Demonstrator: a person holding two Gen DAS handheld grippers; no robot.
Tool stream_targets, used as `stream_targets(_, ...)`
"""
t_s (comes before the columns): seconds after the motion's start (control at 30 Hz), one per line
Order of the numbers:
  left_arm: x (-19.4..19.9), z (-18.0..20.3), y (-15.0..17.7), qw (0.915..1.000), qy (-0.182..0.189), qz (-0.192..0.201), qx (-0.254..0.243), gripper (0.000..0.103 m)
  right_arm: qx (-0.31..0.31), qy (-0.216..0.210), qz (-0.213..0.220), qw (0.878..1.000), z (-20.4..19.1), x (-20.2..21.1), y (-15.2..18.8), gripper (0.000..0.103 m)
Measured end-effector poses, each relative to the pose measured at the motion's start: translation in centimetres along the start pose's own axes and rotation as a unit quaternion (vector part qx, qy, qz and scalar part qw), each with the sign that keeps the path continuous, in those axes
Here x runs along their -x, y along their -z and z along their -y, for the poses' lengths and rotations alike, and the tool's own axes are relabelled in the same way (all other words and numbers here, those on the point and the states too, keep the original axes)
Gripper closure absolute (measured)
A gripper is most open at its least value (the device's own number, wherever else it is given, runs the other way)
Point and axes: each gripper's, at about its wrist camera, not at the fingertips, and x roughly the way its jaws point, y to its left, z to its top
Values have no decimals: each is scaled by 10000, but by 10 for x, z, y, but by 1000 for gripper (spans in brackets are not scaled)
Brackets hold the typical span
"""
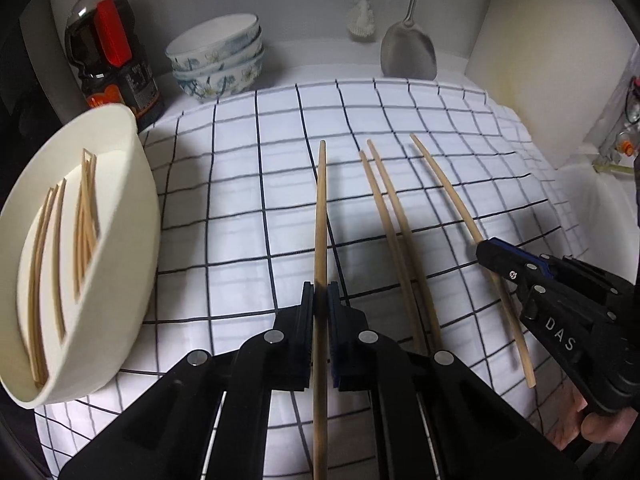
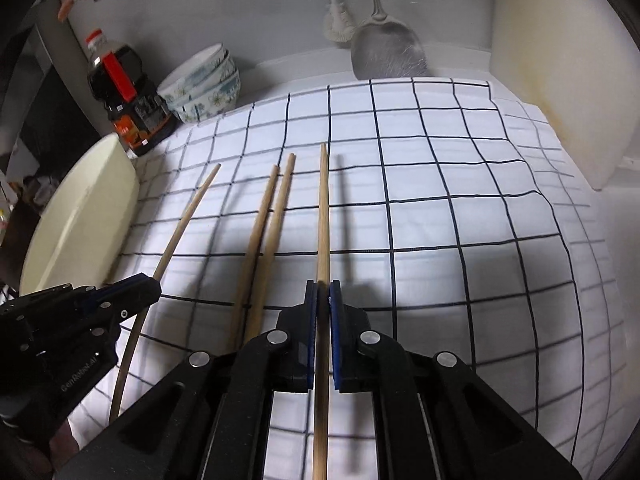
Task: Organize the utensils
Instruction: 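Carry the chopstick in the right tool over the white basin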
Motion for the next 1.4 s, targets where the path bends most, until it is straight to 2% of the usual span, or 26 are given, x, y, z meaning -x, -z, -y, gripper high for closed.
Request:
stream_targets(0.13,30,-6,-3,9997,81,229,-47,96,-208,-69,124,9997,-3,22,-2,97)
stream_targets(0.33,74,-38,-11,9975,162,681,119,96,-93,-73,283,9995,-30,44,-15,97)
stream_targets(0.47,96,-73,-15,9947,28,955,376,96,189,-193,484,9985,-67,56,-31,97)
stream_targets(0.67,111,-141,-11,9896,-265,1085,908,96,634,-558,649,9943,-136,55,-54,97)
stream_targets(0.83,112,-198,-7,9839,-543,1063,1334,96,1039,-936,549,9887,-203,36,-66,97)
stream_targets(1.03,97,-251,2,9780,-766,921,1708,96,1363,-1208,231,9830,-262,0,-73,97)
stream_targets(1.2,78,-269,5,9773,-792,781,1803,96,1570,-1272,-42,9794,-296,-29,-76,97)
stream_targets(1.4,51,-282,2,9780,-676,564,1893,96,1535,-1271,-388,9792,-312,-61,-75,97)
